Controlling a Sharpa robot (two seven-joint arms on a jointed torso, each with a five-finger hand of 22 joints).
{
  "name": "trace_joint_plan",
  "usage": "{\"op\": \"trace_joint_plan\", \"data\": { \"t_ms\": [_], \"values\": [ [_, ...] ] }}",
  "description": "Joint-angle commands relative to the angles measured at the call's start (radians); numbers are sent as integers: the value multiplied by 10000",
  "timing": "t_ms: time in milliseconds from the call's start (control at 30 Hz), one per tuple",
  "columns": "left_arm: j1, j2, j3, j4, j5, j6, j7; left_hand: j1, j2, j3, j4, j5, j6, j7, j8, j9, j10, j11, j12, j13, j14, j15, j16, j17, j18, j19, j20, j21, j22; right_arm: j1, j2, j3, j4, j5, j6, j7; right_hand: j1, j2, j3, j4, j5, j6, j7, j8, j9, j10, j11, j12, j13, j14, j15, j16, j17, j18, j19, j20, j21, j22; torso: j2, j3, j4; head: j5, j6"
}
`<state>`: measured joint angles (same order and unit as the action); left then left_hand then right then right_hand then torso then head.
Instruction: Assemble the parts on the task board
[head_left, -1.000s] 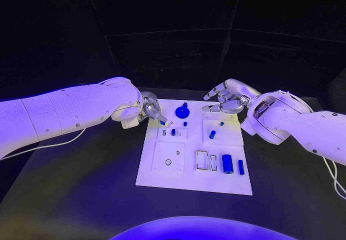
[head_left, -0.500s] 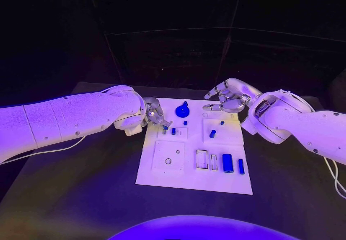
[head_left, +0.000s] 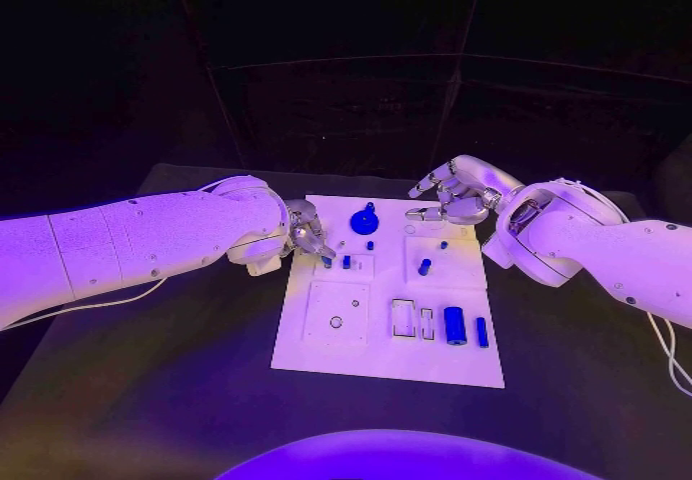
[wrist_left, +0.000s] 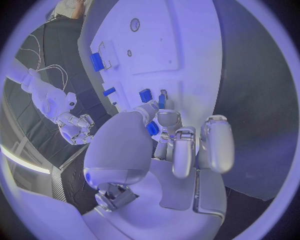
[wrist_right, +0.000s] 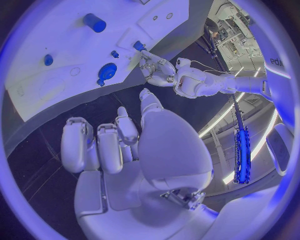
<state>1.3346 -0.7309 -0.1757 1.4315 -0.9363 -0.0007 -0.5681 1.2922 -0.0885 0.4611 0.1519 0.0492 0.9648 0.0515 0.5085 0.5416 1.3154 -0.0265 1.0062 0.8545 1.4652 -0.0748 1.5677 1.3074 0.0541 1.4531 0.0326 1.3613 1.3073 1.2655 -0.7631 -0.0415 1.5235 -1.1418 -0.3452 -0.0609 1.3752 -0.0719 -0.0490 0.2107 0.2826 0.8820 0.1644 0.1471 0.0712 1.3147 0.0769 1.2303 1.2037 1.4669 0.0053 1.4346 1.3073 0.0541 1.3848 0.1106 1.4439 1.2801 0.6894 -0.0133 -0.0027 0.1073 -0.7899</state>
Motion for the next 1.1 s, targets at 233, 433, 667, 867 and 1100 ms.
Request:
{"op": "trace_joint_plan", "data": {
  "t_ms": [233, 433, 667, 867, 1100],
  "values": [
    [-8, 11, -13, -15, -309, 281, -161, 40, 30, 1145, -1035, 30, 7, -46, 47, 145, 69, -7, 40, 4, 1056, -63, 31, 2634, 48, 75, -23, 49, 585, 18, -7, 6, 11, 15, -1, 59, 2, 73, -41, 8, 47, 21, -9, 66, -10, -80, -6, -49, -8, 541, -50, -33, 443, 124, -65, 0, -52, -7, 7, 2, 1, 20, -25],
    [-10, 5, -14, 7, -317, 469, -190, 32, 16, 1163, -1045, 32, 7, -48, 53, 150, 74, -8, 46, 11, 1056, -63, 31, 2634, 46, 79, -23, 55, 593, 18, -2, 6, 10, 15, 6, 60, 2, 73, -41, 8, 47, 21, -9, 66, -10, -80, -6, -49, -8, 541, -50, -33, 443, 124, -65, 0, -52, -7, 0, 3, 6, 14, -43],
    [-10, 0, -15, 39, -318, 675, -207, 14, -21, 1221, -1075, 35, 10, -52, 69, 163, 86, -12, 51, 16, 1056, -64, 31, 2634, 41, 89, -25, 70, 611, 18, 0, 6, 4, 15, -5, 64, 2, 73, -41, 8, 47, 21, -9, 66, -10, -80, -6, -49, -8, 541, -50, -33, 443, 124, -65, 0, -52, -7, -3, 2, -3, 16, -54],
    [-11, -3, -15, 80, -319, 810, -232, 2, -46, 1265, -1097, 37, 12, -53, 80, 172, 98, -14, 62, 29, 1056, -65, 31, 2634, 44, 85, -25, 61, 605, 18, 10, 6, -36, 125, -68, 151, 168, 180, -212, 25, 32, 77, -41, 153, -4, -907, -37, -1078, -1080, 259, -82, -798, -532, 348, -749, -30, -639, -1064, -4, 1, 4, 13, -75],
    [-11, -6, -15, 87, -319, 856, -262, -18, -82, 1342, -1132, 40, 12, -53, 97, 186, 104, -15, 55, 20, 1056, -66, 31, 2634, 43, 86, -27, 60, 608, 17, 34, 5, -85, 621, -202, 497, 610, 400, -450, 223, 81, 235, -34, 261, -14, -3118, -28, -4648, -4633, -1409, -58, -5279, -5082, 1209, -3720, -26, -4031, -5847, -6, 4, 6, 25, -84]
  ]
}}
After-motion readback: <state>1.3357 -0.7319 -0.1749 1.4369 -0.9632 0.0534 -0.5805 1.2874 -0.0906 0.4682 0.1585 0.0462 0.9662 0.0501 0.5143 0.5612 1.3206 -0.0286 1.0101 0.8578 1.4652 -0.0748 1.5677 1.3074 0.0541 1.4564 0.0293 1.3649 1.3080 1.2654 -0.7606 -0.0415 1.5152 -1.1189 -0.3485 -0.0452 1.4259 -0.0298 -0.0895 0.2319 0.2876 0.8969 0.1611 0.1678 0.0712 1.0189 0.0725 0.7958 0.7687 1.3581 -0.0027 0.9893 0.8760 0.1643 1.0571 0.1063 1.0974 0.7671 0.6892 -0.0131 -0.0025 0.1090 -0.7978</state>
